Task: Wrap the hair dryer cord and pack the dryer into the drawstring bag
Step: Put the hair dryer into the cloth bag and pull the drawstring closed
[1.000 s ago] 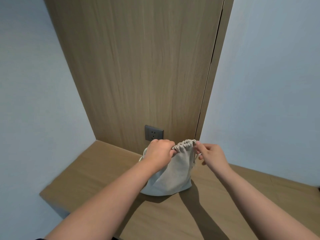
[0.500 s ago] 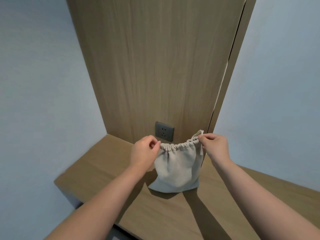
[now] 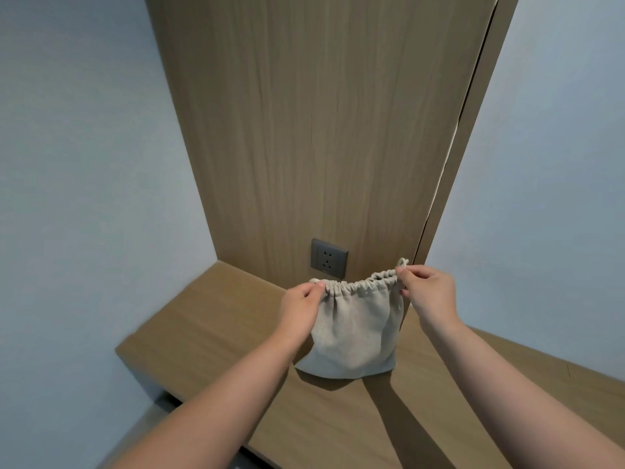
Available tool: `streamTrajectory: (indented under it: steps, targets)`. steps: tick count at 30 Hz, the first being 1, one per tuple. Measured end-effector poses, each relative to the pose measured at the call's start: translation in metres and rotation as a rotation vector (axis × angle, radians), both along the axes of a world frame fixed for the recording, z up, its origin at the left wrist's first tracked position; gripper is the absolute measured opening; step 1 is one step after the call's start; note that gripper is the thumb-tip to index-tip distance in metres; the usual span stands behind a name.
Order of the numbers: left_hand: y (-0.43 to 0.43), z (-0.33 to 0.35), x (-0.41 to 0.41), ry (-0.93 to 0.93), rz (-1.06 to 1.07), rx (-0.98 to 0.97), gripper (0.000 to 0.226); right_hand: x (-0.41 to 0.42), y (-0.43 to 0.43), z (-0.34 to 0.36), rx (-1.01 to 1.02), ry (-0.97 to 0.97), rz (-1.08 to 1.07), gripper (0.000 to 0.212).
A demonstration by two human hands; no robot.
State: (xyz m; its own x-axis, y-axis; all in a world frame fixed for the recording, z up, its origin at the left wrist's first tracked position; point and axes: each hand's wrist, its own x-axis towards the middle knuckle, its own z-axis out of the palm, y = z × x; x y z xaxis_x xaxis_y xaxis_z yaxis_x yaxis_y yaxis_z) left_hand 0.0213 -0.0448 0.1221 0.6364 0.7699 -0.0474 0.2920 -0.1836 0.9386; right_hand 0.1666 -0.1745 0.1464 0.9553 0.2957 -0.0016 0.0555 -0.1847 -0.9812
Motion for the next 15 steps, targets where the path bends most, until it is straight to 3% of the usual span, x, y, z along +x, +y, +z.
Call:
streamTrajectory:
  steps: [5, 7, 15]
  targets:
    - [-0.008, 0.012, 0.02, -0.208, 0.158, -0.328, 0.028, -0.002, -0.005, 0.002, 0.031, 0.026, 0.05, 0.016]
    - [-0.008, 0.017, 0.022, -0.252, 0.161, -0.365, 0.027, 0.004, -0.011, 0.004, 0.085, 0.06, 0.072, 0.017]
    - [0.002, 0.036, 0.029, -0.431, 0.218, -0.632, 0.029, 0.008, -0.016, 0.01, 0.439, 0.399, 0.091, 0.031]
